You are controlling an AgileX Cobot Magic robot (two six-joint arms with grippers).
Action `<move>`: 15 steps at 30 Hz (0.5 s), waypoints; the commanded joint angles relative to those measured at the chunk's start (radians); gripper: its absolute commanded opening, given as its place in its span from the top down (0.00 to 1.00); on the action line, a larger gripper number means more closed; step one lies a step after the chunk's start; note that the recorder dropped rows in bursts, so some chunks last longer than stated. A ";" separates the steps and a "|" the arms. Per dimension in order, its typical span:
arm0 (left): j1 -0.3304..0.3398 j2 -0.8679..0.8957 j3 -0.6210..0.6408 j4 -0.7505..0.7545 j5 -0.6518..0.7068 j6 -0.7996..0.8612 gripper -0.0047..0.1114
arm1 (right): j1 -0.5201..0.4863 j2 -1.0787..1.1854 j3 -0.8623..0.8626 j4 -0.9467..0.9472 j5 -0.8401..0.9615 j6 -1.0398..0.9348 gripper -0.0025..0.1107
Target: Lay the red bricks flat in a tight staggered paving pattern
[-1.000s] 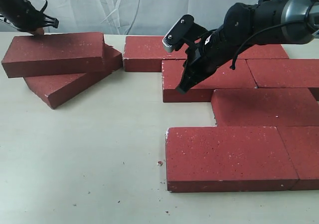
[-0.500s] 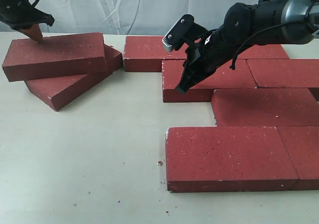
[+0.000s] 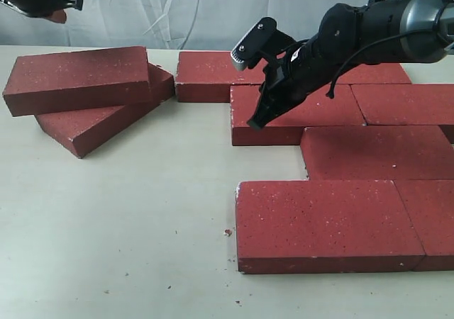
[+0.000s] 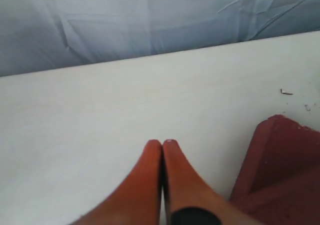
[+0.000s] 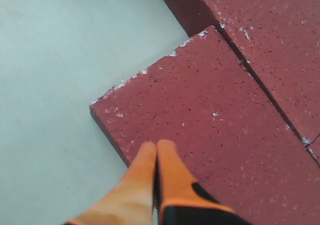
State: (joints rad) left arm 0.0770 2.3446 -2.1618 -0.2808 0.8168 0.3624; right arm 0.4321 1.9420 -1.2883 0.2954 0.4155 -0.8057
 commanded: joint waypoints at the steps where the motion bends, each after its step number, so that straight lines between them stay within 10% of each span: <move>1: -0.001 0.053 -0.002 0.006 -0.024 0.002 0.96 | -0.003 -0.001 -0.003 0.006 -0.034 -0.003 0.98; 15: -0.001 0.019 -0.004 -0.007 0.339 0.080 0.96 | -0.003 -0.001 -0.003 0.006 -0.038 -0.003 0.98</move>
State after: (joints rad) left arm 0.0770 2.3954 -2.1618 -0.2630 1.0528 0.4125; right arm 0.4321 1.9420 -1.2883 0.2991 0.3852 -0.8057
